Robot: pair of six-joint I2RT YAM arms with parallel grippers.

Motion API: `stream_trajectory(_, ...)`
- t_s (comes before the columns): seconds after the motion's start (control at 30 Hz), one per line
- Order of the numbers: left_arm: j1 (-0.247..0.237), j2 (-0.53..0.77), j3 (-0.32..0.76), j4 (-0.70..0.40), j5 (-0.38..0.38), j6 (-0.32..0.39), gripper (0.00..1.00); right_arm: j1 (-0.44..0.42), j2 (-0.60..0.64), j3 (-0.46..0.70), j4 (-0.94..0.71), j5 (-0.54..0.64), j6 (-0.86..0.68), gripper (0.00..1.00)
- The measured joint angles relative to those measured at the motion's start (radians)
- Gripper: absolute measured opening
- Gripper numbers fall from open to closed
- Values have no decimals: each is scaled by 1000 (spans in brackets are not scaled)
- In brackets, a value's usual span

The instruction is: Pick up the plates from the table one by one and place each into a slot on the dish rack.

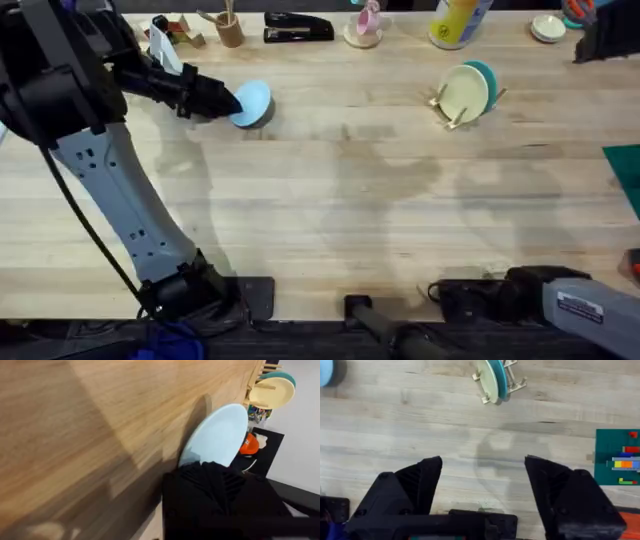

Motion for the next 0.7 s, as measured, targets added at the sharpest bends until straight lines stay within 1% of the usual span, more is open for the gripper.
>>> stream_trajectory(0.17, 0, 0, 0, 2, 0, 0, 42, 0, 0, 0, 4, -12, 4, 993)
stream_trajectory(0.3, 0, 0, 0, 3, 0, 0, 42, 0, 1, 0, 22, -63, 34, 994)
stream_trajectory(0.47, 0, 0, 0, 3, 0, 0, 42, 0, 28, 3, 25, -163, 81, 995)
stream_trajectory(0.7, 0, 0, 0, 3, 0, 0, 42, 5, 130, 3, 102, -327, 152, 995)
